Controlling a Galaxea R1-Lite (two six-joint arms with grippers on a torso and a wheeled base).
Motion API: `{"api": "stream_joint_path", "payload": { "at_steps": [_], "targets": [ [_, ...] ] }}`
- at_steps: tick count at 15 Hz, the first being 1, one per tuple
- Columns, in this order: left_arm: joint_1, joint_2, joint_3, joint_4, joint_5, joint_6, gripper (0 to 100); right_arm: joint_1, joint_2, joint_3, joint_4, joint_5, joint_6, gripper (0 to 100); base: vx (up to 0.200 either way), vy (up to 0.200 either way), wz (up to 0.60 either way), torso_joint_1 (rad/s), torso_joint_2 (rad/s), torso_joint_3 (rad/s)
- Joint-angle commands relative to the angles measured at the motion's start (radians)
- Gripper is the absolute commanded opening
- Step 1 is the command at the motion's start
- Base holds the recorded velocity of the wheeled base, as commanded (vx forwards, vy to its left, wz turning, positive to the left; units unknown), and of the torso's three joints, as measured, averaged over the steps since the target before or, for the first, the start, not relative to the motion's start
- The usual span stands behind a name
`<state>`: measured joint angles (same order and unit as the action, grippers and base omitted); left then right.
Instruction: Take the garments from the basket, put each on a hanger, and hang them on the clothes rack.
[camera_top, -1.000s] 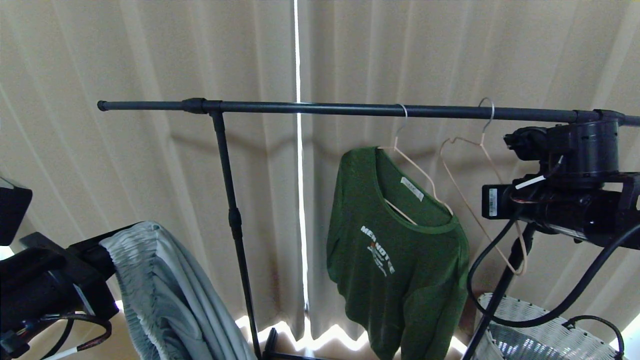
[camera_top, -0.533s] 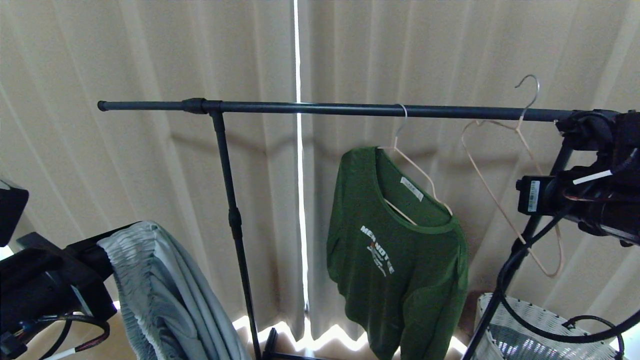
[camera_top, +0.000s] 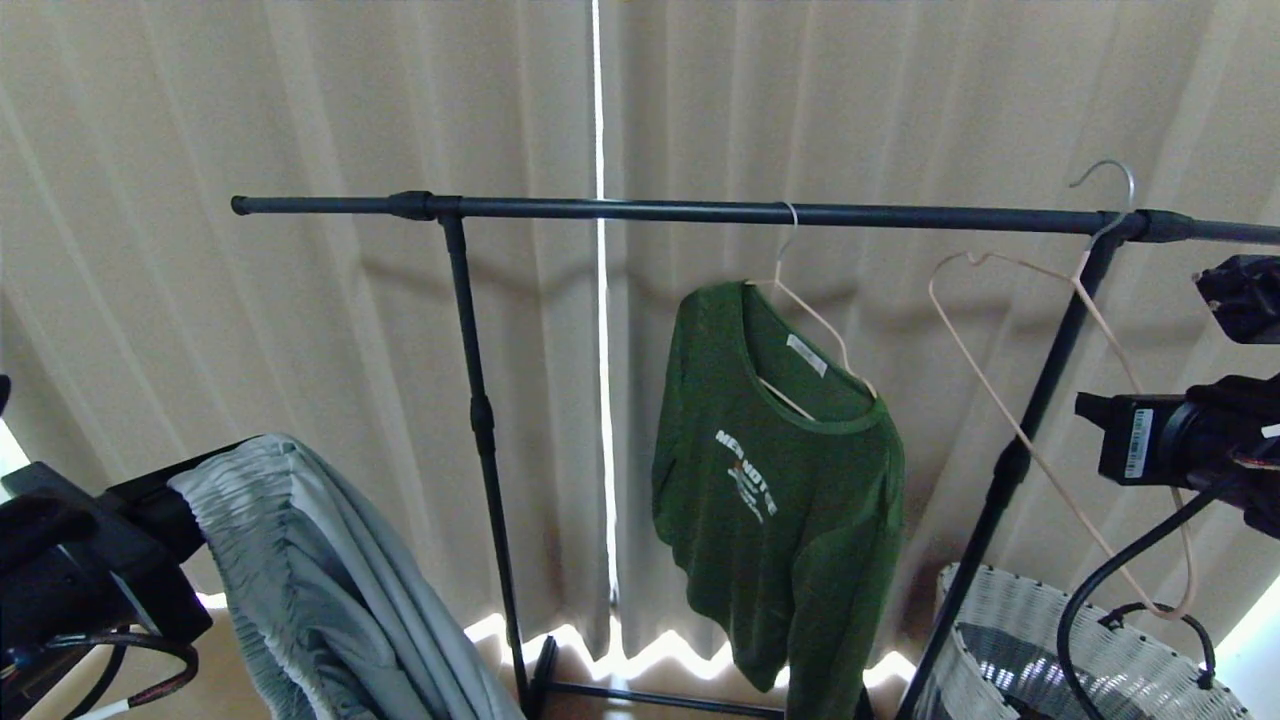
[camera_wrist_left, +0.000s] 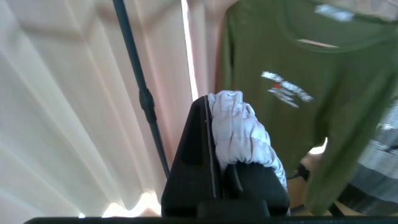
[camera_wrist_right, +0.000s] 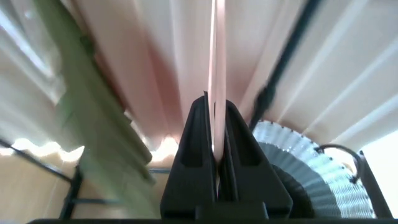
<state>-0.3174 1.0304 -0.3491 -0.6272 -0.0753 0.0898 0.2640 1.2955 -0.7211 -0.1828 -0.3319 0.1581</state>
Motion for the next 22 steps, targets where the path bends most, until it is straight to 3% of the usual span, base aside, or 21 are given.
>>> {"api": "stream_joint_path", "payload": {
  "at_steps": [1, 7, 11, 13, 16, 19, 22],
  "targets": [
    [0.0, -0.001, 0.002, 0.0, 0.0, 0.001, 0, 0.0, -0.022, 0.014, -0.001, 0.001, 0.0, 0, -0.2, 0.0, 0.0, -0.002, 0.0, 0.002],
    [-0.002, 0.0, 0.007, 0.0, 0.0, 0.002, 0, 0.0, -0.032, 0.04, -0.003, 0.002, -0.022, 0, -0.2, 0.0, 0.0, -0.002, 0.01, 0.004],
    [-0.002, 0.0, 0.01, 0.0, 0.0, 0.001, 0, 0.001, -0.03, 0.042, -0.004, 0.01, -0.025, 0, 0.0, 0.0, 0.0, 0.0, 0.0, 0.0],
    [-0.009, -0.001, 0.01, 0.0, 0.0, -0.001, 0, 0.001, -0.038, 0.054, -0.018, 0.059, -0.023, 0, 0.0, 0.0, 0.0, 0.0, 0.0, 0.0],
    [-0.028, 0.022, -0.008, 0.008, 0.003, 0.001, 0, 0.003, -0.064, 0.069, -0.106, 0.191, -0.029, 0, 0.0, 0.0, 0.0, 0.0, 0.0, 0.0],
    [-0.025, 0.145, -0.142, 0.031, 0.046, 0.002, 0, 0.04, -0.059, 0.069, -0.106, 0.287, -0.029, 0, 0.0, 0.0, 0.0, 0.0, 0.0, 0.0],
    [-0.035, 0.301, -0.401, 0.221, 0.204, 0.011, 0, 0.179, -0.048, 0.106, -0.106, 0.332, -0.028, 0, 0.0, 0.0, 0.0, 0.0, 0.0, 0.0]
  ]
}}
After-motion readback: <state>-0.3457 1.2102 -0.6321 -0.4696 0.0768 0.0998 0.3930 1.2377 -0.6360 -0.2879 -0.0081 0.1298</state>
